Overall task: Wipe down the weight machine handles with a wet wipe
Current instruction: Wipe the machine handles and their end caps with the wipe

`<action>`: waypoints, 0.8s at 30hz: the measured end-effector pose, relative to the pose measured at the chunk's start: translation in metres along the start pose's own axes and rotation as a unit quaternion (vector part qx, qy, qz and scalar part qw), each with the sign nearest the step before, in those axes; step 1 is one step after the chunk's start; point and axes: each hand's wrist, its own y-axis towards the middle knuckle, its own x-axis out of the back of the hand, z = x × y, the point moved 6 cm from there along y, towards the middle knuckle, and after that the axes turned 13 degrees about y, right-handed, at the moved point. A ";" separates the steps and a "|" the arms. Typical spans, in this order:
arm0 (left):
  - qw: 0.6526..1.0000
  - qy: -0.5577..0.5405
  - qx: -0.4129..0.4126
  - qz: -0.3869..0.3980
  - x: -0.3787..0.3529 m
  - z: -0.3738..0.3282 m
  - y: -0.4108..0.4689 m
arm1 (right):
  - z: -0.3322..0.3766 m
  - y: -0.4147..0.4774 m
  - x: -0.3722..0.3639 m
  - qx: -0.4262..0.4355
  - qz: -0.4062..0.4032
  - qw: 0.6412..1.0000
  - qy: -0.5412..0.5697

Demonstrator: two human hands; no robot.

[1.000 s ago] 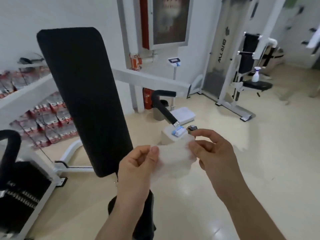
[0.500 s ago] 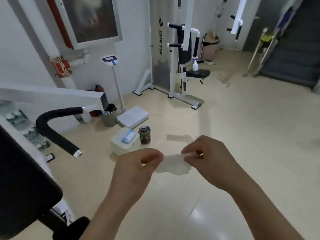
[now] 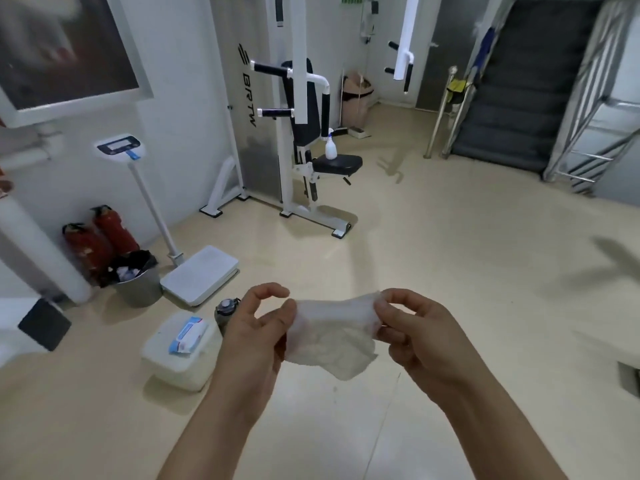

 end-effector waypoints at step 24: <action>0.976 0.174 -0.117 -0.056 -0.199 -0.061 0.399 | 0.187 0.415 0.085 0.046 0.037 0.998 -0.016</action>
